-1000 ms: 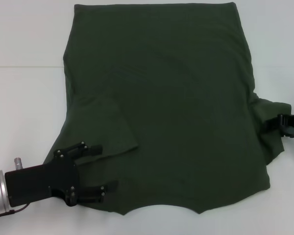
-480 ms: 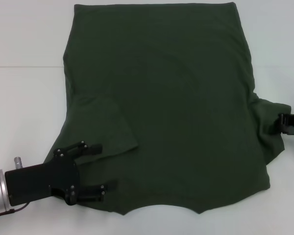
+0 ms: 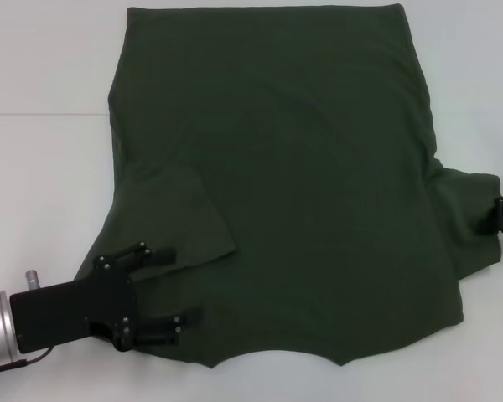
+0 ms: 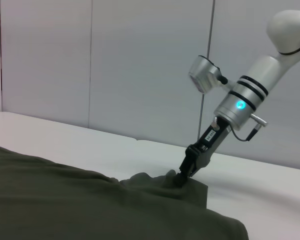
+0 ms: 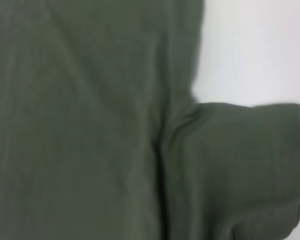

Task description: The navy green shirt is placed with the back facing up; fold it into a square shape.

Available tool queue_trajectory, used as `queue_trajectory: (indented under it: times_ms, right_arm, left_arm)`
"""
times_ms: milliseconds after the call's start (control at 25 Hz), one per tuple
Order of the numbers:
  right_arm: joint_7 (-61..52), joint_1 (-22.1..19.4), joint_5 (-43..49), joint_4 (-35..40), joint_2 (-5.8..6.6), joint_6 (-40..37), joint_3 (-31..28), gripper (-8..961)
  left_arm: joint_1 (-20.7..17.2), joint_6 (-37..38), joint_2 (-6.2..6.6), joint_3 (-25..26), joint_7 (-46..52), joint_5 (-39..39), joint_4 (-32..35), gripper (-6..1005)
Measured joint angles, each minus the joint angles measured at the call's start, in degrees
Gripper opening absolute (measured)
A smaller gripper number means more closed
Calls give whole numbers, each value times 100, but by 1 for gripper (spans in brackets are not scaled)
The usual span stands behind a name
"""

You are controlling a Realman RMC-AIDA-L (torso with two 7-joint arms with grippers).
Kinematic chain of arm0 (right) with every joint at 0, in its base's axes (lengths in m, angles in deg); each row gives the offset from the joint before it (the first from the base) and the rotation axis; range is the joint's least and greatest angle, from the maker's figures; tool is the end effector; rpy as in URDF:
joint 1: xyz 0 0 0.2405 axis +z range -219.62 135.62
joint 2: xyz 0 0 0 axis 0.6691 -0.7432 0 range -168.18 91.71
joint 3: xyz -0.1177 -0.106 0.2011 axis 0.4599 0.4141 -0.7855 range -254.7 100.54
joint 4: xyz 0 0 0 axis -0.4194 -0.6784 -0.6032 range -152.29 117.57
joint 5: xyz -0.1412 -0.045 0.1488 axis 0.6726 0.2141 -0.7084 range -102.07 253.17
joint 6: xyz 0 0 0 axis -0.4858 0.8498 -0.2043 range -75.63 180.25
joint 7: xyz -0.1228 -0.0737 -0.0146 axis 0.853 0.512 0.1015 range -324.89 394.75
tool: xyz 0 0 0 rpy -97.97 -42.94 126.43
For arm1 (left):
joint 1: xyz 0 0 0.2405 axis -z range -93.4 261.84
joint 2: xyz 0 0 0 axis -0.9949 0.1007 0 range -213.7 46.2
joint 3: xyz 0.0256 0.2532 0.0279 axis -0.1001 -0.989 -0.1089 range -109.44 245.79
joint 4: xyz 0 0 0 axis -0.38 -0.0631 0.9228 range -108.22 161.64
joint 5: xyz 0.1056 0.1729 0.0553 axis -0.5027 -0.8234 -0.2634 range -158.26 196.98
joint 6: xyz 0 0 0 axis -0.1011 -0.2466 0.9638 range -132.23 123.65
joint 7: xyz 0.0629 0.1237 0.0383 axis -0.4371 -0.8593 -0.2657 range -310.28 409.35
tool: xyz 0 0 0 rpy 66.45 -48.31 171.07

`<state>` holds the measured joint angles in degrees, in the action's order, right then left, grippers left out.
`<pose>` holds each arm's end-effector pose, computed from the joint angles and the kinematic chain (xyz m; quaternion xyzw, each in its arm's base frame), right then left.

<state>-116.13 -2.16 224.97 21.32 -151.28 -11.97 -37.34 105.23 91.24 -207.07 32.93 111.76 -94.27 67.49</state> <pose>0.3205 0.4026 0.0496 -0.6965 0.6550 0.0378 0.2905 -0.2855 0.2767 -0.0080 -0.9366 -0.1367 -0.2745 0.1694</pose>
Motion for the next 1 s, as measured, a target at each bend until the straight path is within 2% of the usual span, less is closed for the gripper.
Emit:
queue_trajectory:
  times_ms: [320, 480, 1000]
  right_arm:
    - [160, -244, -168, 217, 184, -115, -163, 15]
    - [230, -256, -240, 278, 230, -199, -229, 14]
    - [252, -263, -258, 784, 226, -448, -365, 15]
  left_arm:
    - [35, 1, -30, 41, 112, -1, 4, 937]
    - [49, -5, -23, 44, 148, -1, 3, 938]
    - [32, -16, -25, 44, 193, -1, 17, 937]
